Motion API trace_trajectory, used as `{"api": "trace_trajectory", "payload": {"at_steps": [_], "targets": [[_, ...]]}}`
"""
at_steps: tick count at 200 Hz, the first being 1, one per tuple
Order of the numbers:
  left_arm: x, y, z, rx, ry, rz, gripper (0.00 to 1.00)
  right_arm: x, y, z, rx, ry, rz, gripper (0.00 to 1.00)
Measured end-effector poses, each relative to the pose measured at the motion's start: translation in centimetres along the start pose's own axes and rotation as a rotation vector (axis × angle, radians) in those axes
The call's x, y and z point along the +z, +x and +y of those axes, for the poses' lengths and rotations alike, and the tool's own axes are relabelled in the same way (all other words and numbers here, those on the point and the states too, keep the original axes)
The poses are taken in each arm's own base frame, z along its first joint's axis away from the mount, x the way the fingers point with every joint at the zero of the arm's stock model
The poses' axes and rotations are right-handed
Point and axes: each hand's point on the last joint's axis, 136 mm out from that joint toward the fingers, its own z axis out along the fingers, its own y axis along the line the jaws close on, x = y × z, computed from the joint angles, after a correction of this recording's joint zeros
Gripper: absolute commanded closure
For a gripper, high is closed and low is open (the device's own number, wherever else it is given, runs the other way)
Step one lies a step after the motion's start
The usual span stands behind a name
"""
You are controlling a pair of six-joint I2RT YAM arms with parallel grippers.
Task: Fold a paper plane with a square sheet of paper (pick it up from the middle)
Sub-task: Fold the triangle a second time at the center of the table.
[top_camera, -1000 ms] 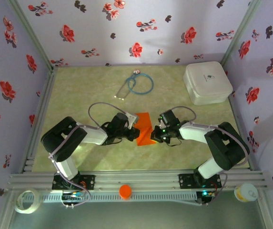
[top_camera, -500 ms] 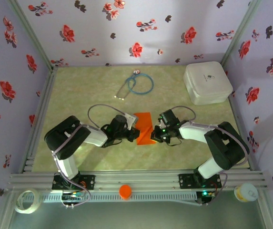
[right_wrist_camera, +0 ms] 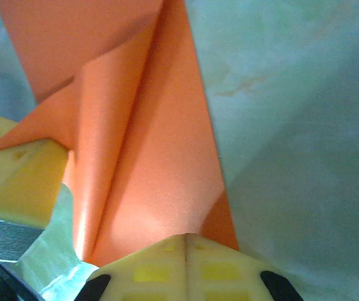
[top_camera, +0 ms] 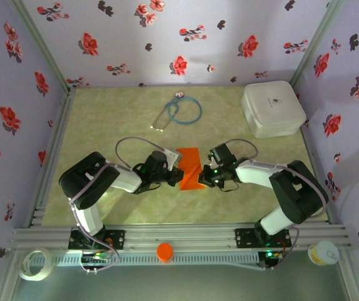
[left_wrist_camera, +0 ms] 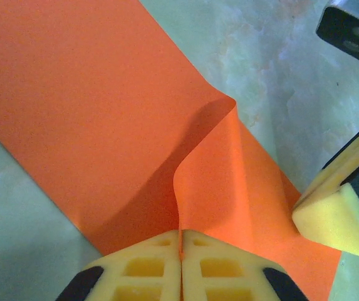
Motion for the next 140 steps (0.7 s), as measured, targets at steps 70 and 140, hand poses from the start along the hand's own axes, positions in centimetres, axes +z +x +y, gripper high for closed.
{"api": "trace_trajectory", "payload": {"at_steps": [70, 140], "targets": [[0.1, 0.0, 0.0, -0.008, 0.001, 0.001, 0.95, -0.1, -0.5, 1.7, -0.015, -0.079, -0.02, 1.0], [0.1, -0.1, 0.0, -0.014, 0.001, 0.004, 0.97, 0.5, -0.2, 0.2, 0.012, -0.02, -0.007, 1.0]]}}
